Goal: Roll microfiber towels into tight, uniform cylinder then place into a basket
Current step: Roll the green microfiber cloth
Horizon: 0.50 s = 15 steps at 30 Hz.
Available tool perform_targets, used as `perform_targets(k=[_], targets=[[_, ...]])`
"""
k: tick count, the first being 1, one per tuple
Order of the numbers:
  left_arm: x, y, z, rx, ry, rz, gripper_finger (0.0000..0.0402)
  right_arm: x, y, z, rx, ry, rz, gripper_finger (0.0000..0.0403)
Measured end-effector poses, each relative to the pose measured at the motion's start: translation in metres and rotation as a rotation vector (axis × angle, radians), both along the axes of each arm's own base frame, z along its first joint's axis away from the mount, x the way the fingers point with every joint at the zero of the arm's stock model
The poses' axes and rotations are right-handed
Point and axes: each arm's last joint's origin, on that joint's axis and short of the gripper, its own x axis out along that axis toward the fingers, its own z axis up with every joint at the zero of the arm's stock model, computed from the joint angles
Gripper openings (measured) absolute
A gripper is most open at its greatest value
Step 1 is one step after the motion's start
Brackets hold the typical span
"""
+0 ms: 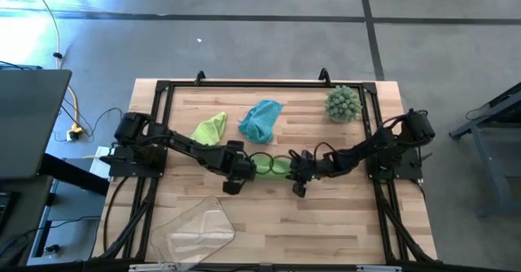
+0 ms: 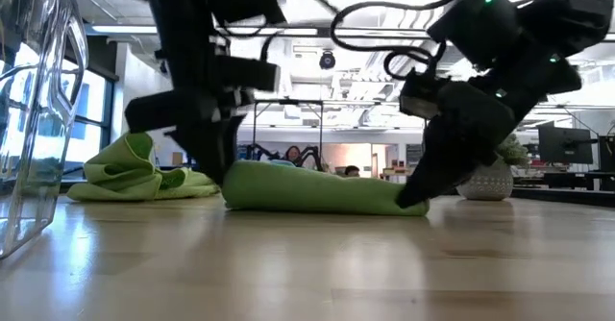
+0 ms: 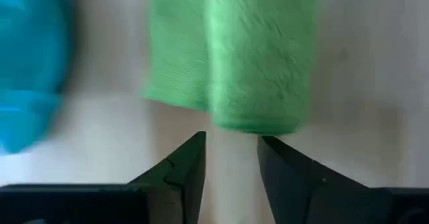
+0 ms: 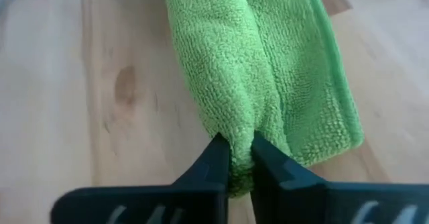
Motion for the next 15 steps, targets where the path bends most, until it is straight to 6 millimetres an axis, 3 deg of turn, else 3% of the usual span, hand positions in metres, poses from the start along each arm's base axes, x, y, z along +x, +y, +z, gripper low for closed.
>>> perform_targets(k=[5, 15], targets=[[0.007, -0.014, 0.018, 0.087, -0.024, -0.044, 0.0136, 0.004, -0.015, 0.0, 0.212, 0.023, -0.043, 0.0021], [0.013, -0.048, 0.023, 0.152, -0.144, -0.152, 0.0138, 0.005, -0.043, -0.001, 0.488, 0.077, -0.073, 0.0023]])
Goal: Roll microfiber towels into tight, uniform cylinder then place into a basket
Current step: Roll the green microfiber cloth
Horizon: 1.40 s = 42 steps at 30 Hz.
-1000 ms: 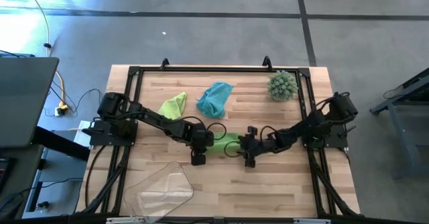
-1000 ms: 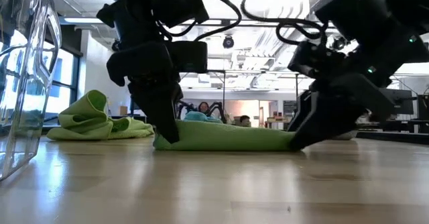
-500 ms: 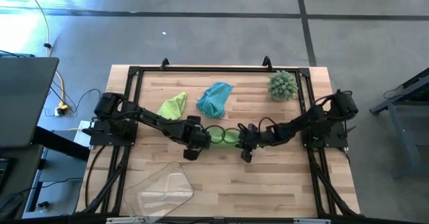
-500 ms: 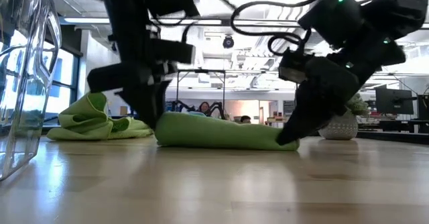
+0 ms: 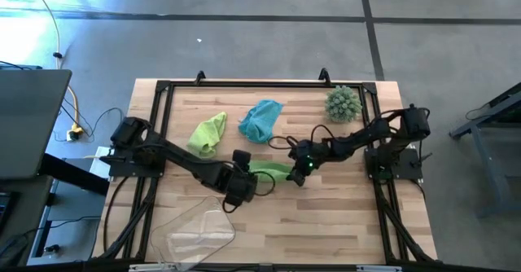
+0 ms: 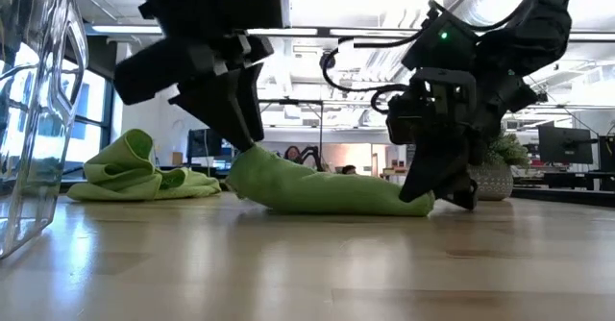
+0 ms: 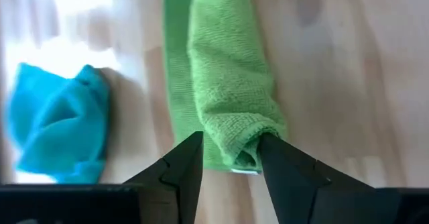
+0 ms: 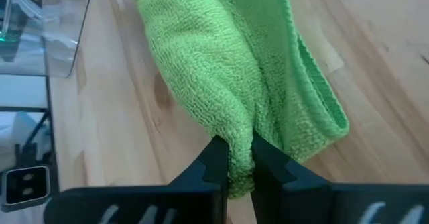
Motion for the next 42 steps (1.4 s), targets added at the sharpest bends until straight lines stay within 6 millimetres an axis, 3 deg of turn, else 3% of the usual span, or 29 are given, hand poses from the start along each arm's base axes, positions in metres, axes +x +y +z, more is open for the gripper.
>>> perform_targets(k=[8, 12, 17, 22, 28, 34, 42], targets=[[-0.013, -0.009, 0.001, 0.253, 0.024, 0.042, 0.0138, 0.0, -0.005, 0.0, 0.014, 0.006, -0.009, 0.0023], [-0.01, -0.015, 0.002, 0.209, -0.015, 0.029, 0.0138, 0.0, -0.005, 0.0, 0.013, 0.006, -0.009, 0.0023], [0.004, -0.019, 0.001, -0.007, -0.092, -0.025, 0.0138, 0.0, -0.005, 0.0, 0.012, 0.006, -0.01, 0.0023], [0.016, -0.003, -0.008, -0.067, -0.095, -0.016, 0.0138, 0.0, -0.005, 0.0, 0.011, 0.006, -0.011, 0.0023], [0.021, 0.026, -0.033, -0.161, 0.007, 0.068, 0.0138, -0.001, -0.005, 0.0, 0.01, 0.007, -0.01, 0.0024], [0.025, 0.041, -0.052, -0.265, 0.068, 0.136, 0.0133, 0.001, -0.005, 0.001, -0.035, -0.046, 0.045, 0.0033], [0.02, 0.046, -0.061, -0.304, 0.063, 0.093, 0.0053, -0.007, -0.004, 0.033, -0.129, -0.154, 0.141, 0.0114]])
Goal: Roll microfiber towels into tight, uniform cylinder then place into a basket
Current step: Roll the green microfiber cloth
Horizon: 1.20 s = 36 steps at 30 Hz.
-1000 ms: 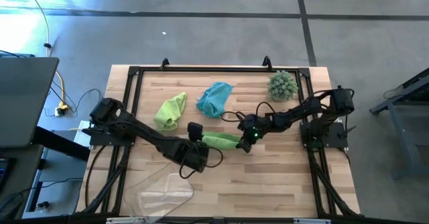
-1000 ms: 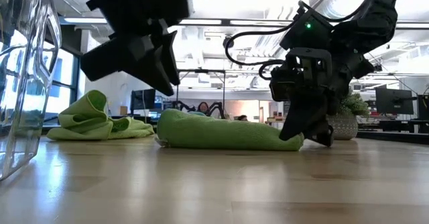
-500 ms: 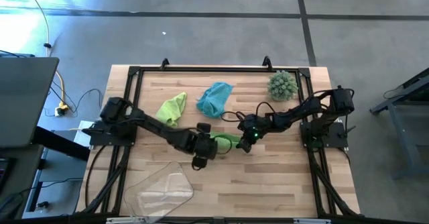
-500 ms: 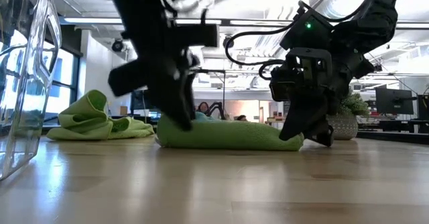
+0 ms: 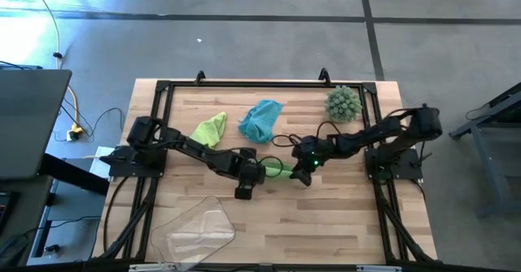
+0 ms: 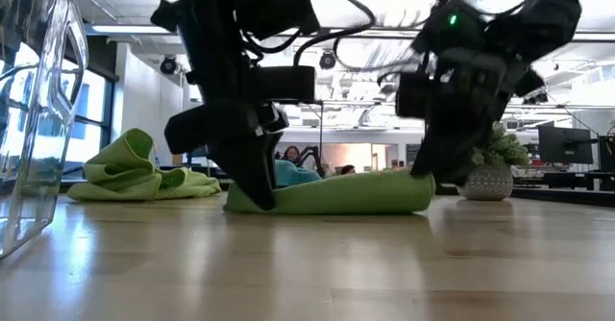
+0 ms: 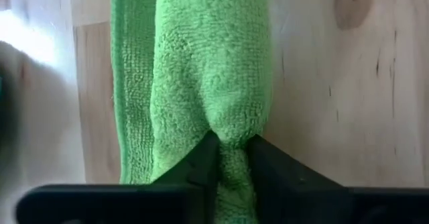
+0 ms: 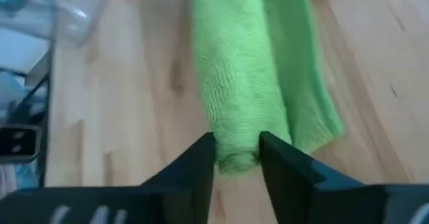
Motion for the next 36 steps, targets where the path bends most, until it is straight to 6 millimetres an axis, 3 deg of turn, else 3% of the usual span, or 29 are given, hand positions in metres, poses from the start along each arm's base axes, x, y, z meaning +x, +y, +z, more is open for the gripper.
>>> perform_targets(k=[4, 8, 15, 20, 25, 36], targets=[[-0.006, 0.011, -0.003, -0.107, -0.092, 0.039, 0.0024, -0.006, 0.013, 0.022, -0.169, -0.111, 0.085, 0.0137], [-0.012, 0.023, -0.001, -0.2, -0.144, 0.073, 0.0021, -0.01, 0.042, 0.033, -0.524, -0.248, 0.238, 0.0139], [-0.013, 0.032, -0.003, -0.258, -0.151, 0.084, 0.0022, -0.018, 0.085, 0.025, -0.933, -0.296, 0.368, 0.0139], [-0.013, 0.032, -0.003, -0.257, -0.158, 0.089, 0.0023, -0.016, 0.091, 0.004, -1.091, -0.223, 0.385, 0.014], [-0.013, 0.031, -0.003, -0.258, -0.159, 0.091, 0.0023, -0.011, 0.082, -0.01, -1.106, -0.144, 0.311, 0.0145], [-0.013, 0.031, 0.001, -0.275, -0.17, 0.099, 0.003, -0.002, 0.061, -0.025, -0.865, -0.069, 0.168, 0.0203]])
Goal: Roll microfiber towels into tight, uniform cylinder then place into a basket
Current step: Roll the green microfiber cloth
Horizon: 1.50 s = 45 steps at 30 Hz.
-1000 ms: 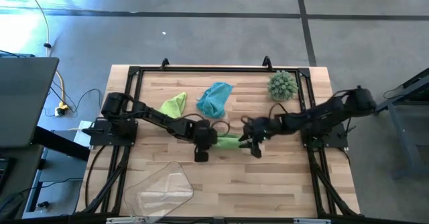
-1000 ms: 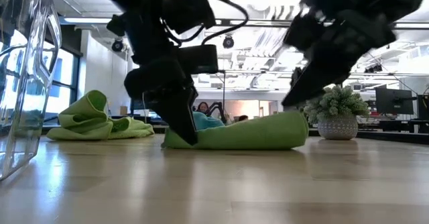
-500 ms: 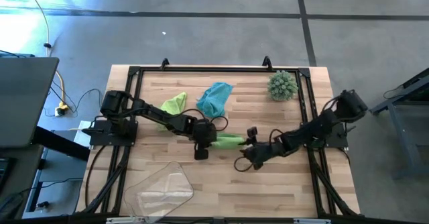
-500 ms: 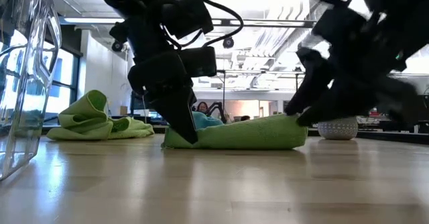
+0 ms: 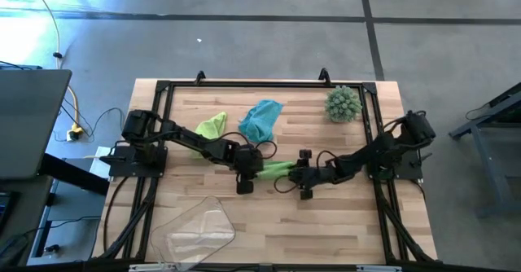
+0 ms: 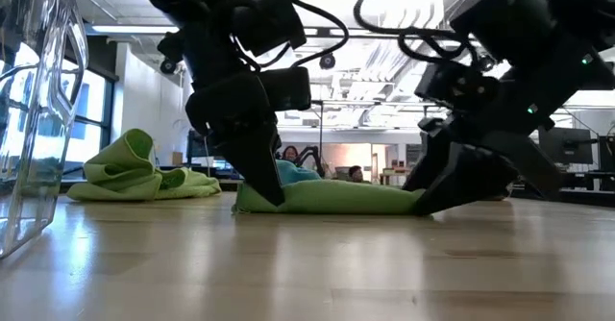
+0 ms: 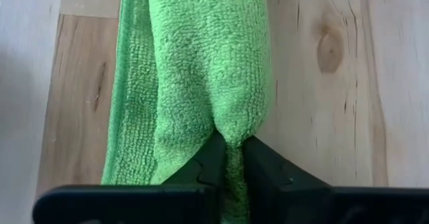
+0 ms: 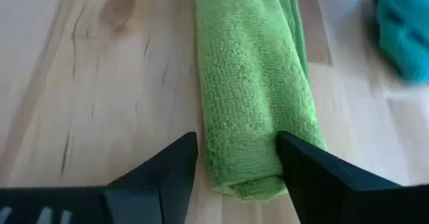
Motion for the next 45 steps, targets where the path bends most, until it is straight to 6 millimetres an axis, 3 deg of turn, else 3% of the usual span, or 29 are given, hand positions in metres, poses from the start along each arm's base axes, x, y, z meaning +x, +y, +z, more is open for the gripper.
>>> perform_targets(k=[5, 17, 24, 34, 41, 45], targets=[[-0.004, 0.0, 0.011, 0.012, -0.007, 0.005, 0.006, 0.001, -0.007, -0.003, 0.165, 0.015, -0.13, 0.0176], [-0.019, -0.002, 0.052, 0.112, -0.056, -0.011, 0.0134, 0.005, -0.029, -0.004, 0.466, 0.045, -0.282, 0.0014], [-0.007, -0.022, 0.07, 0.197, -0.263, -0.099, 0.0142, 0.009, -0.047, -0.004, 0.737, 0.072, -0.335, 0.0019], [0.015, -0.028, 0.033, 0.337, -0.279, -0.071, 0.0147, 0.01, -0.065, -0.003, 0.927, 0.1, -0.399, 0.0023], [0.018, -0.017, 0.006, 0.38, -0.192, -0.034, 0.0169, 0.01, -0.066, -0.003, 0.924, 0.094, -0.392, 0.0027], [0.02, -0.01, -0.007, 0.408, -0.164, -0.025, 0.0183, 0.011, -0.067, -0.002, 0.898, 0.075, -0.355, 0.0056]])
